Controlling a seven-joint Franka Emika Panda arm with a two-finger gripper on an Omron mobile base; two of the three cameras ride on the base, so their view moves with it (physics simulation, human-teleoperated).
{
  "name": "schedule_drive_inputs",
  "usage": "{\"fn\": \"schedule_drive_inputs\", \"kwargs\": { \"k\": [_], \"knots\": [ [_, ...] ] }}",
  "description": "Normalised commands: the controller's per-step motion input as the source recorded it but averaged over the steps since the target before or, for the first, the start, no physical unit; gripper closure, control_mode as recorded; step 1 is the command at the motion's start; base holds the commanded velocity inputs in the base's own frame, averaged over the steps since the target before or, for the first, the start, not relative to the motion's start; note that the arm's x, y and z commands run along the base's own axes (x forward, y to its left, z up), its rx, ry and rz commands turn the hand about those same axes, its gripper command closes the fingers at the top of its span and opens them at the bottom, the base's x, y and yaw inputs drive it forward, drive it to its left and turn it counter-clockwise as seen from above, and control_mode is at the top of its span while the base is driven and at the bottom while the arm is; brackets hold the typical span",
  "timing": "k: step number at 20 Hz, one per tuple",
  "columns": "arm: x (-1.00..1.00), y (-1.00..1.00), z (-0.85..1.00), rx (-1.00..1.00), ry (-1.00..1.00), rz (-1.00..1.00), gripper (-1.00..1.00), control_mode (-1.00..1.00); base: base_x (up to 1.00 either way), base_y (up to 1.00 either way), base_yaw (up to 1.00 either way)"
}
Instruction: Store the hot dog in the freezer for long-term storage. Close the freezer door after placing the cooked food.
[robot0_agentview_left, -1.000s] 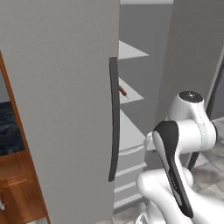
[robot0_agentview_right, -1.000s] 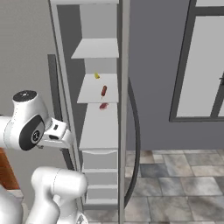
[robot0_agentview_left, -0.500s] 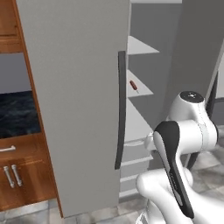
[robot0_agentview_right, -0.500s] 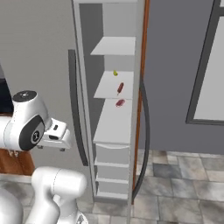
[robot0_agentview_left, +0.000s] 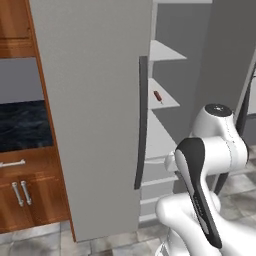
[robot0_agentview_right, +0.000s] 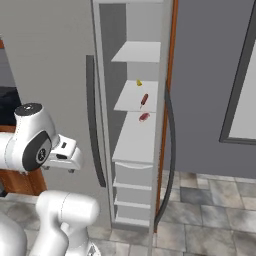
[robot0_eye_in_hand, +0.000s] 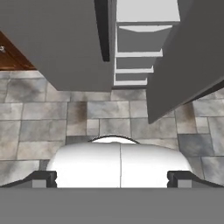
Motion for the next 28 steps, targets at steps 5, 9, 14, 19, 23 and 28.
{"fn": "schedule_drive_inputs", "kwargs": {
  "k": [5,9,14,19,23,28],
  "knots": [
    [0.00,0.00,0.00,0.00,0.00,0.00,-1.00,1.00,-0.53,0.00,0.00],
    [0.00,0.00,0.00,0.00,0.00,0.00,-1.00,1.00,-0.34,0.00,0.00],
    [0.00,0.00,0.00,0.00,0.00,0.00,-1.00,1.00,-0.01,-0.12,0.00],
    [0.00,0.00,0.00,0.00,0.00,0.00,-1.00,1.00,0.00,-0.21,0.00],
    [0.00,0.00,0.00,0.00,0.00,0.00,-1.00,1.00,0.00,-0.11,0.00],
    [0.00,0.00,0.00,0.00,0.00,0.00,-1.00,1.00,0.00,-0.11,0.00]
  ]
}}
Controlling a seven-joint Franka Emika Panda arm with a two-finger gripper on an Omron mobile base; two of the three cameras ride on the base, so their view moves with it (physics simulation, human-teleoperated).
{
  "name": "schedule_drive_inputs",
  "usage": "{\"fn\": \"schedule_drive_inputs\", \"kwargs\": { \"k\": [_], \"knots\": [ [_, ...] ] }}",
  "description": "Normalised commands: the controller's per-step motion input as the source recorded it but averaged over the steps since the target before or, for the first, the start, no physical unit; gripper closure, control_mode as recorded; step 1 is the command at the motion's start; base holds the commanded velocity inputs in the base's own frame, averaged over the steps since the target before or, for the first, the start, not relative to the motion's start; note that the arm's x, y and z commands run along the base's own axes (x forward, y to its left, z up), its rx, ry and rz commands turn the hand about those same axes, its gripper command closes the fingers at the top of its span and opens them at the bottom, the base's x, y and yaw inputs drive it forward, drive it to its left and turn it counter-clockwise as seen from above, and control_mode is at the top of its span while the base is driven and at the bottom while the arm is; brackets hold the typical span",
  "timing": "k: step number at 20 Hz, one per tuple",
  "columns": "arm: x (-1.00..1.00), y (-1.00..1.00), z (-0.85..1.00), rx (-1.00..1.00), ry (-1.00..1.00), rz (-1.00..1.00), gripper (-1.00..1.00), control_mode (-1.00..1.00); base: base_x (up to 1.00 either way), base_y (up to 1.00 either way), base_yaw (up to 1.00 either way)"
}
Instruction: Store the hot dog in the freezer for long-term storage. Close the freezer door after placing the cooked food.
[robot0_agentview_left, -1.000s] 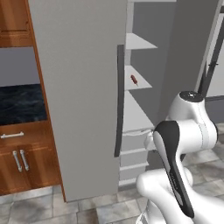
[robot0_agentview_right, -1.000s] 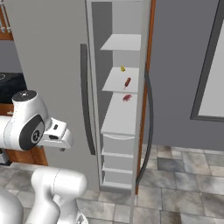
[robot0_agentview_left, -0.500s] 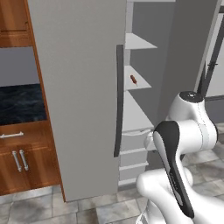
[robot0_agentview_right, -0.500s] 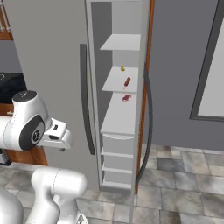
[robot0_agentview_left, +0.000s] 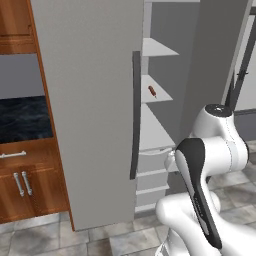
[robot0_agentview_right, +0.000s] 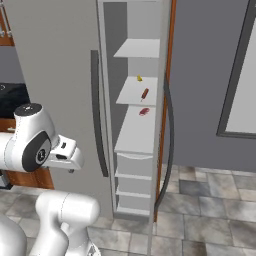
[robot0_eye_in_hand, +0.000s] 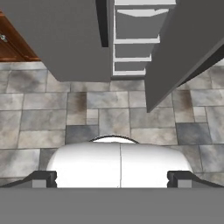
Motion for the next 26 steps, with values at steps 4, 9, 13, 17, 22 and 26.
{"fn": "schedule_drive_inputs", "kwargs": {
  "k": [4,9,13,17,22,26],
  "knots": [
    [0.00,0.00,0.00,0.00,0.00,0.00,-1.00,1.00,0.00,0.00,0.00],
    [0.00,0.00,0.00,0.00,0.00,0.00,-1.00,1.00,0.00,0.00,0.00],
    [0.00,0.00,0.00,0.00,0.00,0.00,-1.00,1.00,0.00,0.00,0.00],
    [0.00,-0.14,0.00,0.00,-0.06,0.01,-1.00,-1.00,0.00,0.00,0.00],
    [-0.11,-0.21,0.20,0.00,-0.27,0.00,-1.00,-1.00,0.00,0.00,0.00],
    [-0.12,-0.69,0.34,0.01,-0.25,0.00,-1.00,-1.00,0.00,0.00,0.00]
  ]
}}
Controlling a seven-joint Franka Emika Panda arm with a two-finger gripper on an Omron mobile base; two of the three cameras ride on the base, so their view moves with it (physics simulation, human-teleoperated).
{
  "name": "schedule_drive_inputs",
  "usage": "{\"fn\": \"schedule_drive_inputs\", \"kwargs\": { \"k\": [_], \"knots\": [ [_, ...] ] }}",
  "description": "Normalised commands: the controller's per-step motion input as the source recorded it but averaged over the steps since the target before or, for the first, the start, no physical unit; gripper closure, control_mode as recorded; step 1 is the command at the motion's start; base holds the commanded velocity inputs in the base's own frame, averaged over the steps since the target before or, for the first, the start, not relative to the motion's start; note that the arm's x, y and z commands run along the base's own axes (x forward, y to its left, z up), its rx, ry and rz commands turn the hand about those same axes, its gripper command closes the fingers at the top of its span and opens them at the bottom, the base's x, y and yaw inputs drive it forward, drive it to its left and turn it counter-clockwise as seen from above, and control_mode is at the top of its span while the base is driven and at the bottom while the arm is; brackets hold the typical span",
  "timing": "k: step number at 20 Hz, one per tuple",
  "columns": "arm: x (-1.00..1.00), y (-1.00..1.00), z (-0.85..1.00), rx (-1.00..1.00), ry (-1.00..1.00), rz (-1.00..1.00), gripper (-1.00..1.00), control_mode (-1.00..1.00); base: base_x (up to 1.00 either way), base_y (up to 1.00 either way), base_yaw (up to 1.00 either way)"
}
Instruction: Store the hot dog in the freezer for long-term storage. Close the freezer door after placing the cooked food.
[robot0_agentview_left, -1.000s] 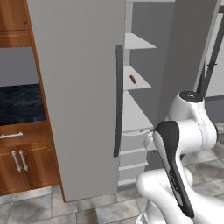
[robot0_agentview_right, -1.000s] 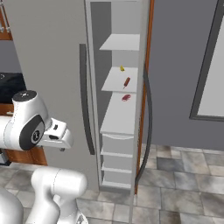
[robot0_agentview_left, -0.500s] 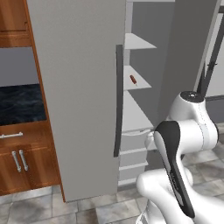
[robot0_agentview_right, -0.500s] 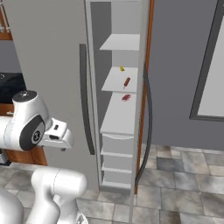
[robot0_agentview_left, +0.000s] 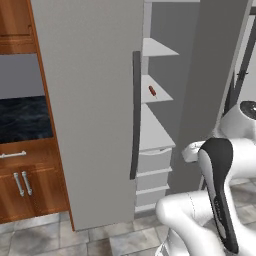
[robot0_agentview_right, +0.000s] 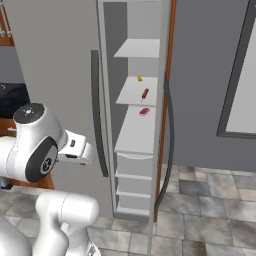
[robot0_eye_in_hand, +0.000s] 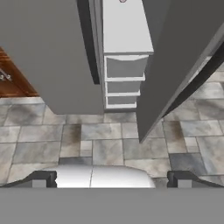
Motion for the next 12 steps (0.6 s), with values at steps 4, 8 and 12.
{"fn": "schedule_drive_inputs", "kwargs": {
  "k": [4,8,12],
  "knots": [
    [-0.12,-0.68,0.28,0.02,-0.23,0.00,-1.00,-1.00,0.00,0.00,0.00],
    [0.03,-0.73,0.16,0.05,-0.19,0.01,-1.00,-1.00,0.00,0.00,0.00],
    [0.49,-0.87,0.00,0.11,0.00,0.06,-1.00,-1.00,0.00,0.00,0.00]
  ]
}}
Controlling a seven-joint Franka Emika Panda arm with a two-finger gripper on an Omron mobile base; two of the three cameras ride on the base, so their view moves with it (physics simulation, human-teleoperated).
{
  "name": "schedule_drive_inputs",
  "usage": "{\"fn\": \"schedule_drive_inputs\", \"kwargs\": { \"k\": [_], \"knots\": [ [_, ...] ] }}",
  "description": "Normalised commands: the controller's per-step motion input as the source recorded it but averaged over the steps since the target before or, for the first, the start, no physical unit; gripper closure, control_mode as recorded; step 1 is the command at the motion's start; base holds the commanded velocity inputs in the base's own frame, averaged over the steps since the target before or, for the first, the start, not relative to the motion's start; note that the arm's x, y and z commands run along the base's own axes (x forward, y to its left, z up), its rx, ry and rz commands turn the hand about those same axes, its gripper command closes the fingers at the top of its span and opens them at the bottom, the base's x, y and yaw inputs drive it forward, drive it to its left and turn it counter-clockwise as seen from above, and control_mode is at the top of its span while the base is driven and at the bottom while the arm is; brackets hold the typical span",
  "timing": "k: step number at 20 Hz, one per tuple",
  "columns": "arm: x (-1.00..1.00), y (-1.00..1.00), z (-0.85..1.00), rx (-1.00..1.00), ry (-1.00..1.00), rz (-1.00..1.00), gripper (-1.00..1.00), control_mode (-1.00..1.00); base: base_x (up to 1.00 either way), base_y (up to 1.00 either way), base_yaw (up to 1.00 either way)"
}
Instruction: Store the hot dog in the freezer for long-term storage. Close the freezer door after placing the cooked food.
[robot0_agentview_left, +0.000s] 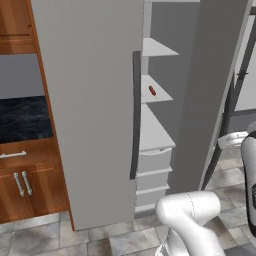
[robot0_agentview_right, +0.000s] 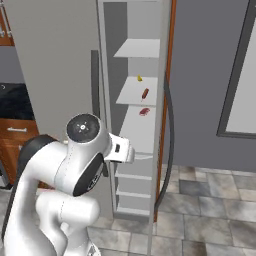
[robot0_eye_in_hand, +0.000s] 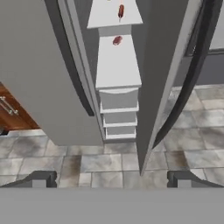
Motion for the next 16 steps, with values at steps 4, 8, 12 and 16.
{"fn": "schedule_drive_inputs", "kwargs": {
  "k": [4,8,12,16],
  "knots": [
    [0.21,-0.93,0.00,0.14,-0.01,0.09,-1.00,-1.00,0.00,0.00,0.00],
    [0.06,-0.98,-0.01,0.11,0.00,0.05,-1.00,-1.00,0.00,0.00,0.00],
    [0.32,-0.89,-0.20,0.08,0.01,0.08,-1.00,-1.00,0.00,0.00,0.00],
    [0.55,-0.44,-0.41,0.03,-0.12,0.14,-1.00,-1.00,0.00,0.00,0.00]
  ]
}}
